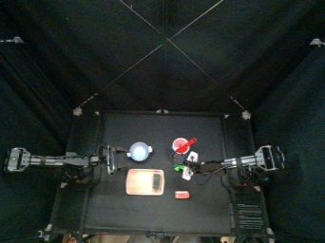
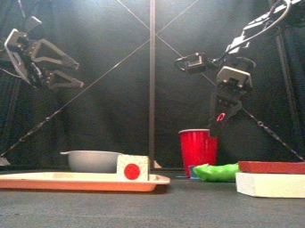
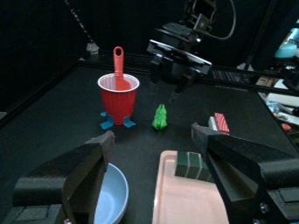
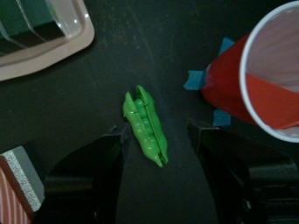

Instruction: Grab peas

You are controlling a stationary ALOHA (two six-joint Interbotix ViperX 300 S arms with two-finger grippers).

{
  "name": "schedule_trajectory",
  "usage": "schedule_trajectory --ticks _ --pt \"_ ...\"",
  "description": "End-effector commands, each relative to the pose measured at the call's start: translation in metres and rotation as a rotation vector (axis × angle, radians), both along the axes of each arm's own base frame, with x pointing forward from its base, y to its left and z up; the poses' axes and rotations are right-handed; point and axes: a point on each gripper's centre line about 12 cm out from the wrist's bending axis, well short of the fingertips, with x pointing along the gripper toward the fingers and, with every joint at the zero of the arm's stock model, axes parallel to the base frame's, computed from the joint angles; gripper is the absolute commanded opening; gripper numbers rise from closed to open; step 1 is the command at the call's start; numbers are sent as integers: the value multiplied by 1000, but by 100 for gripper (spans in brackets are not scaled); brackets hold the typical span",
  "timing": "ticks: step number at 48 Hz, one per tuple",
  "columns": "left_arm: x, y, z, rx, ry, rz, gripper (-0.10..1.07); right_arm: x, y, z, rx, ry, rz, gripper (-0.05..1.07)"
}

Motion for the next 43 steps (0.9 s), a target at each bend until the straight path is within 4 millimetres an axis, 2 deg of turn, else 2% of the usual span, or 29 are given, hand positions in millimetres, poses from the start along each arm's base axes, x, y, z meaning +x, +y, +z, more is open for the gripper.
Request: schedule_trajectory --ticks 1,18,43 --pt "2 1 5 3 -20 4 103 6 2 1 -1 -6 10 88" --pt "2 1 5 2 -18 6 103 12 4 -28 6 58 25 88" --pt "2 1 4 3 -17 5 103 12 3 -49 10 119 17 88"
